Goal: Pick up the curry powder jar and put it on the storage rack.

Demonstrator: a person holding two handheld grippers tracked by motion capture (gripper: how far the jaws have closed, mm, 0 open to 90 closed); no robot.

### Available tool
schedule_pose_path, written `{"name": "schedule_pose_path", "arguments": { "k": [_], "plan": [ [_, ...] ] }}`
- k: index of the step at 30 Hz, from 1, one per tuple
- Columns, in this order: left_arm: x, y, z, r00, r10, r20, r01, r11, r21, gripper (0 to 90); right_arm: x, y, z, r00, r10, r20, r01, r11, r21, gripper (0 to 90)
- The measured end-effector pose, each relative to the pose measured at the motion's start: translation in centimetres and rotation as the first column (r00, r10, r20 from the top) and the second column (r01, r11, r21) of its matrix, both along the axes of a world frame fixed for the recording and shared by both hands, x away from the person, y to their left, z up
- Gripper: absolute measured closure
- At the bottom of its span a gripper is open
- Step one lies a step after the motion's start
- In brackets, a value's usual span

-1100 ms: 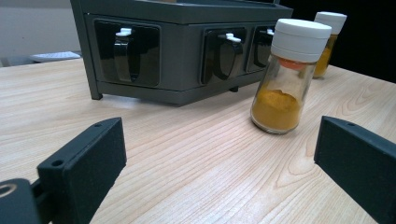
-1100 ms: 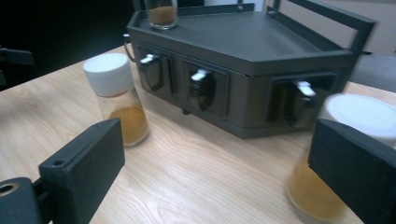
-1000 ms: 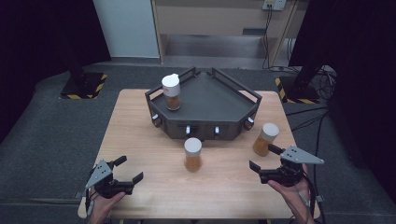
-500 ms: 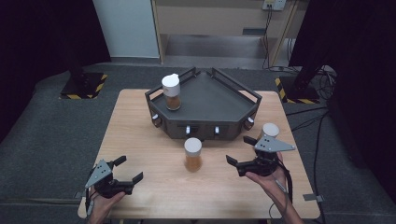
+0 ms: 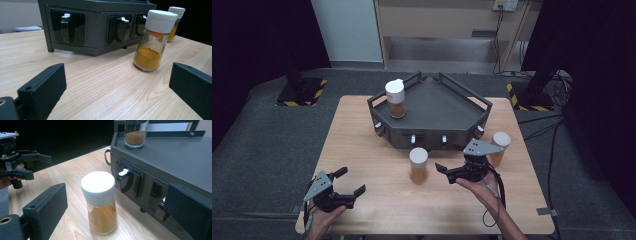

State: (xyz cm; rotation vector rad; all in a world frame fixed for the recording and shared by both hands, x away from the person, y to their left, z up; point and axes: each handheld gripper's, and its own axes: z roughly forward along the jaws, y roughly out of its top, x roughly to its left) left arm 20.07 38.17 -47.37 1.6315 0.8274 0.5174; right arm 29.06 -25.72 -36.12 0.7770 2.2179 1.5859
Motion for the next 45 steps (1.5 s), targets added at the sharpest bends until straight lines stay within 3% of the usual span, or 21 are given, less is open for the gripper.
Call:
{"name": "schedule_pose_path", "arguments": {
  "k": [10,21,30,45],
  "plan": [
    [0.0,0.0,0.0,1.0,0.0,-0.002,0.0,1.0,0.0,0.1,1.4,2.1,-1.0,0.999,0.045,-0.006,-0.045,0.9989,0.016,6.8],
    [0.0,0.0,0.0,1.0,-0.004,-0.001,0.004,1.0,-0.001,0.1,3.0,4.6,-2.2,0.9967,0.078,-0.025,-0.078,0.9967,-0.022,9.5],
    [0.0,0.0,0.0,1.0,-0.004,-0.001,0.004,1.0,0.0,0.1,4.1,5.6,-3.9,0.9949,0.083,-0.056,-0.084,0.9964,-0.011,13.2],
    [0.1,0.0,0.0,1.0,-0.005,-0.002,0.005,1.0,0.001,0.2,4.8,6.6,-5.8,0.9952,0.087,-0.044,-0.088,0.996,-0.015,25.2]
  ]
}}
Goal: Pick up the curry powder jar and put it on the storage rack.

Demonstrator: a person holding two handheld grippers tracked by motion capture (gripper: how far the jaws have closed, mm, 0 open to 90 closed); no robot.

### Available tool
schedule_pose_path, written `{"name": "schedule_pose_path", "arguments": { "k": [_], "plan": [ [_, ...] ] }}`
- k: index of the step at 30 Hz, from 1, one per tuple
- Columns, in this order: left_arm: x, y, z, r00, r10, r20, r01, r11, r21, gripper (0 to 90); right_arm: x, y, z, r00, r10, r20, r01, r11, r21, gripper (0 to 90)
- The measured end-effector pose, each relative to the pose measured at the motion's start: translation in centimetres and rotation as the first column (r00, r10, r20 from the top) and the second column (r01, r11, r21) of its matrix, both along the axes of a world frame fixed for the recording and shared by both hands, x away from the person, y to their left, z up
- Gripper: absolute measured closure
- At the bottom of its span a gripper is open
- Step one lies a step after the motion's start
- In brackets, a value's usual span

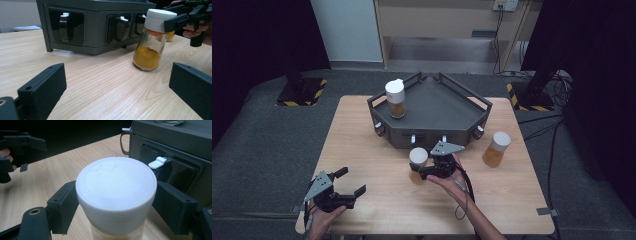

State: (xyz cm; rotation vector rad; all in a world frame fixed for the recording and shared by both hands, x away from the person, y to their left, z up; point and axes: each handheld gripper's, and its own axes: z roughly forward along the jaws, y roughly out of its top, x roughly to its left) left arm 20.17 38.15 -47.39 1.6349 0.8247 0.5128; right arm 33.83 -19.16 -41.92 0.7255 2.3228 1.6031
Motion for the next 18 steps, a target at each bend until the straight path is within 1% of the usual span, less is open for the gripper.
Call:
{"name": "schedule_pose_path", "arguments": {
  "k": [1,3,7,10,13,18],
  "plan": [
    [0.0,0.01,0.01,1.0,-0.001,0.0,0.001,1.0,0.0,0.2,0.0,0.06,-0.12,1.0,0.0,0.002,0.0,1.0,0.002,26.0],
    [0.01,-0.01,0.01,1.0,0.0,-0.001,0.0,1.0,0.001,0.2,-0.04,0.13,-0.42,0.9999,0.002,0.012,-0.002,0.9999,0.011,31.6],
    [0.0,0.0,0.02,1.0,0.0,0.0,0.0,1.0,0.002,0.2,-0.39,0.31,-0.7,0.9993,-0.002,0.038,0.002,0.9999,0.011,32.7],
    [-0.01,-0.02,0.02,1.0,0.0,0.001,0.0,1.0,0.002,0.2,-0.57,0.33,-0.8,0.999,-0.009,0.044,0.008,0.9999,0.013,32.8],
    [0.01,0.0,0.01,1.0,0.0,0.0,0.0,1.0,0.002,0.2,-0.58,0.31,-0.8,0.9991,-0.011,0.041,0.011,0.9998,0.015,32.9],
    [-0.01,0.02,0.02,1.0,-0.004,0.003,0.004,1.0,0.003,0.2,-0.49,0.4,-0.17,0.9996,-0.011,0.027,0.011,0.9999,-0.003,32.8]
  ]
}}
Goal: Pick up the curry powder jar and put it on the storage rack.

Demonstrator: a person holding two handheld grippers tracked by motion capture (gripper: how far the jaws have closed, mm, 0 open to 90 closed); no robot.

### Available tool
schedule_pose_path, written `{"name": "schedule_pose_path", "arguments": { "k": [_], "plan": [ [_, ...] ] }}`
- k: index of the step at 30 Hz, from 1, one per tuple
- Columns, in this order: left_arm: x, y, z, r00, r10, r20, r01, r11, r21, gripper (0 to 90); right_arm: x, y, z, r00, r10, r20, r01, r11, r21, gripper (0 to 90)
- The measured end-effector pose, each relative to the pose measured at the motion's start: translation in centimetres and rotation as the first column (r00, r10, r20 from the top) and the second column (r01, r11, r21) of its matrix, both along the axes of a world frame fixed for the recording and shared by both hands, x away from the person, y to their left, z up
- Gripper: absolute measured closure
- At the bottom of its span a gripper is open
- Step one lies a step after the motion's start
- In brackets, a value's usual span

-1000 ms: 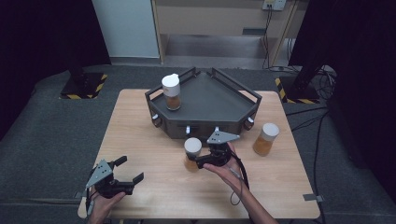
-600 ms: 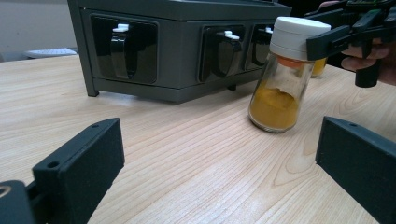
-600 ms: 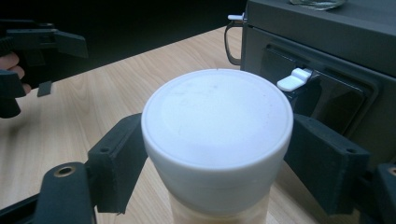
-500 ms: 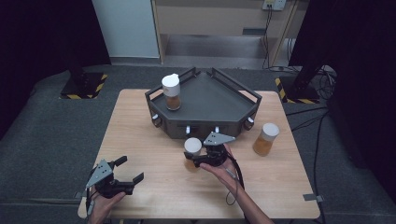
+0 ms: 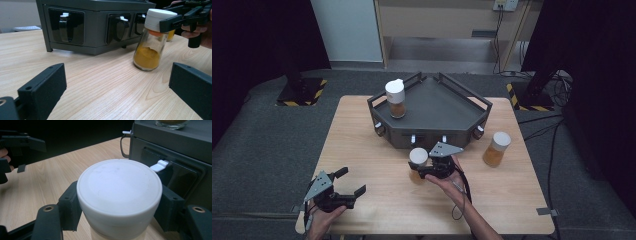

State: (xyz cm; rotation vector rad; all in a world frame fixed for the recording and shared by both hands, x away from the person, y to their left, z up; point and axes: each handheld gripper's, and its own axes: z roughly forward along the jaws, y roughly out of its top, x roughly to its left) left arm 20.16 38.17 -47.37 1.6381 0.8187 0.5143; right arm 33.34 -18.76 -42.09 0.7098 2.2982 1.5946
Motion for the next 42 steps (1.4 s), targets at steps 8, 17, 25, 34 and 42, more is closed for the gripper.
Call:
{"name": "schedule_pose_path", "arguments": {
  "k": [8,17,25,34,42],
  "plan": [
    [0.0,0.0,0.0,1.0,-0.002,0.0,0.002,1.0,0.001,0.3,0.2,-0.2,1.1,1.0,0.002,-0.007,-0.002,1.0,-0.005,32.9],
    [0.1,0.0,0.0,1.0,-0.006,-0.002,0.006,1.0,0.001,0.4,0.5,-0.6,3.6,1.0,0.001,0.005,0.0,0.9998,-0.018,32.9],
    [0.1,0.0,0.0,1.0,-0.007,-0.005,0.007,1.0,0.0,0.4,1.0,-0.8,6.2,0.9998,-0.005,0.018,0.006,0.9998,-0.02,32.9],
    [0.1,-0.1,0.0,1.0,-0.005,-0.005,0.005,1.0,0.0,0.5,2.2,-0.9,9.5,0.9997,-0.017,0.017,0.018,0.9995,-0.025,33.0],
    [0.1,0.0,0.0,1.0,-0.003,-0.006,0.003,1.0,-0.001,0.5,3.7,-0.8,12.4,0.9995,-0.023,0.022,0.023,0.9992,-0.032,33.0]
  ]
}}
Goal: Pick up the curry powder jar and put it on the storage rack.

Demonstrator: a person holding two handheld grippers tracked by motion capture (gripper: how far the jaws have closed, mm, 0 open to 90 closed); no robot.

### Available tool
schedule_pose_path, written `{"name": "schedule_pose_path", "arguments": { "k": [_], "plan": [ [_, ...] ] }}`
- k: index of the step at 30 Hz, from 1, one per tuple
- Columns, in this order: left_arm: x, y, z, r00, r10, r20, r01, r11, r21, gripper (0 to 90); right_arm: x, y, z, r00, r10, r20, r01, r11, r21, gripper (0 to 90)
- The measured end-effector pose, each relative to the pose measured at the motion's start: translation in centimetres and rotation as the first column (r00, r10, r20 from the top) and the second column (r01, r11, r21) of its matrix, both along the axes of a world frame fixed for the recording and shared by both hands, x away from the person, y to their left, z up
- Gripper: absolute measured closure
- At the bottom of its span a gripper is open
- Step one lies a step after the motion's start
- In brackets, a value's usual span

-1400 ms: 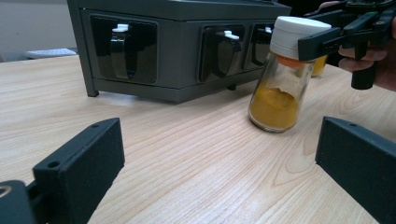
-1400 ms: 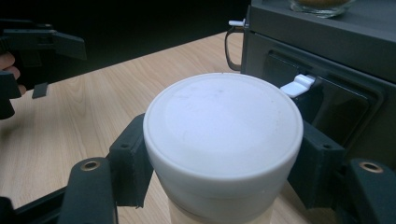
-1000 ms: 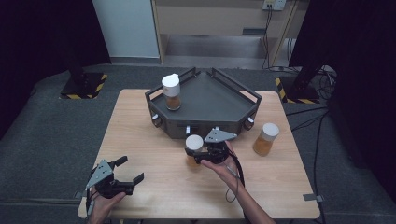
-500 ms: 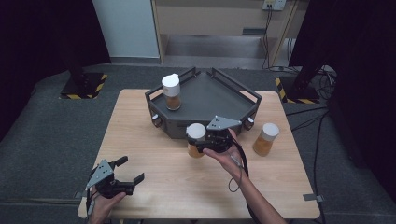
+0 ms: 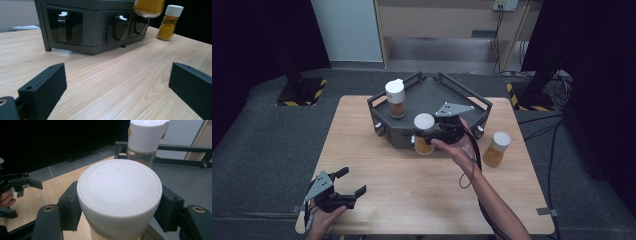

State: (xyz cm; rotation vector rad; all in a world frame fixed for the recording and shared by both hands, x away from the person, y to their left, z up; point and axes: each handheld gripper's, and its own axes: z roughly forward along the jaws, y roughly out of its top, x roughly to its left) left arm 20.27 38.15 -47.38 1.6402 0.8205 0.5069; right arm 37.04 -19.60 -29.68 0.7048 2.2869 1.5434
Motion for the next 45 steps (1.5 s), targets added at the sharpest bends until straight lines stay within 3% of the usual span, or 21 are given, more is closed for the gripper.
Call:
{"name": "schedule_pose_path", "arguments": {
  "k": [10,17,26,37,45],
  "plan": [
    [0.0,0.1,0.0,1.0,0.002,-0.002,-0.002,1.0,-0.003,0.5,1.8,0.1,3.2,1.0,0.004,0.006,-0.004,0.9999,-0.015,33.0],
    [0.0,0.1,0.0,1.0,0.004,-0.001,-0.004,1.0,-0.004,0.6,3.1,0.5,4.6,1.0,-0.003,0.005,0.004,0.9996,-0.028,33.0],
    [0.0,0.1,-0.1,1.0,0.007,-0.002,-0.007,0.9999,-0.007,0.6,5.1,1.0,5.1,0.9996,-0.025,-0.011,0.025,0.9991,-0.033,33.0],
    [-0.1,0.2,-0.1,1.0,0.009,-0.001,-0.009,0.9999,-0.012,0.6,6.9,2.1,5.2,0.9975,-0.071,0.001,0.071,0.9965,-0.046,33.0],
    [-0.1,0.2,-0.1,1.0,0.009,-0.002,-0.009,0.9999,-0.013,0.6,8.0,3.1,4.6,0.9962,-0.087,0.002,0.087,0.995,-0.05,33.0]
  ]
}}
